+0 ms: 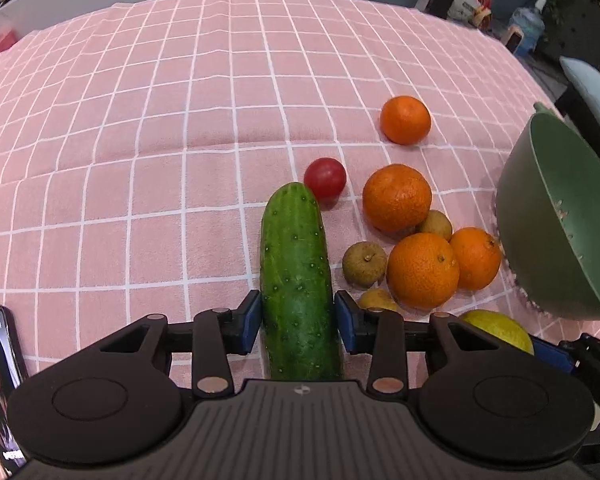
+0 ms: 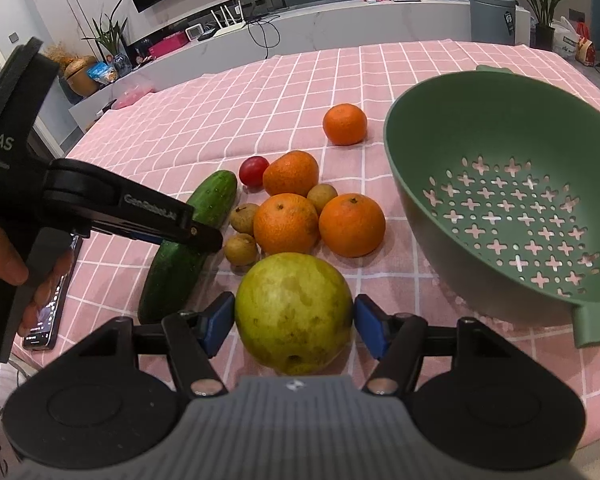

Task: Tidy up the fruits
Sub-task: 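Lift the cucumber with the left gripper while the right gripper carries the pear over the green colander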

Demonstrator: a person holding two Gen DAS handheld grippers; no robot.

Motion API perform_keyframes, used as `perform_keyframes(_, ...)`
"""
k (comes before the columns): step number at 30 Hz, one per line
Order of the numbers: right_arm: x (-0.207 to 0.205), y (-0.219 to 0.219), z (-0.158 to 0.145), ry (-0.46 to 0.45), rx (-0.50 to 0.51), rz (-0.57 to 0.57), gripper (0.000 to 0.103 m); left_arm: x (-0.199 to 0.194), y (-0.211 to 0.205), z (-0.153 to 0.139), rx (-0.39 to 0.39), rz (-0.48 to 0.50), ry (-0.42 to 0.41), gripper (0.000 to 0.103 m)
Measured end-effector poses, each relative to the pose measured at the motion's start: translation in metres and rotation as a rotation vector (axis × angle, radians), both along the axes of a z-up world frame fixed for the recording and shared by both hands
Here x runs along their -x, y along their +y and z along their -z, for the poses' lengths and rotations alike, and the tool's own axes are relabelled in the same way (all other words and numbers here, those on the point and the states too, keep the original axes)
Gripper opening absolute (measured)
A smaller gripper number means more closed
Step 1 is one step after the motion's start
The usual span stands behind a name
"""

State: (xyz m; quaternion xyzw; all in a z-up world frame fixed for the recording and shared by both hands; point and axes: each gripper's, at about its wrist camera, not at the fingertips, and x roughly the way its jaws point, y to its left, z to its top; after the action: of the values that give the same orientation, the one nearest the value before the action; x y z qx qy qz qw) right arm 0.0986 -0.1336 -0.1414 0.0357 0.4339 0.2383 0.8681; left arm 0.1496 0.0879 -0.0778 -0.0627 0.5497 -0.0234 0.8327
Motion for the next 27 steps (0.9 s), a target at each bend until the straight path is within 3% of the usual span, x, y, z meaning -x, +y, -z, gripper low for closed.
perform_keyframes(3, -0.001, -0.002, 0.001, 0.003, -0.015, 0.001, 0.062, -0.001, -0.006, 0.0, -0.034, 0.007, 0.0, 0.044)
perform_keyframes(7, 0.002, -0.004, 0.002, -0.014, -0.024, -0.011, 0.061, 0.006, -0.001, 0.0, -0.006, -0.047, -0.026, 0.043)
perform_keyframes(14, 0.01, -0.014, -0.003, -0.02, -0.04, -0.008, 0.061, 0.041, -0.007, -0.031, 0.04, -0.094, -0.152, 0.042)
perform_keyframes(21, 0.022, -0.024, -0.035, -0.109, -0.061, -0.04, 0.061, 0.068, -0.033, -0.074, 0.073, -0.07, -0.28, 0.042)
perform_keyframes(27, 0.024, -0.043, -0.074, -0.23, -0.032, -0.082, 0.061, 0.068, -0.057, -0.103, 0.11, -0.044, -0.364, 0.042)
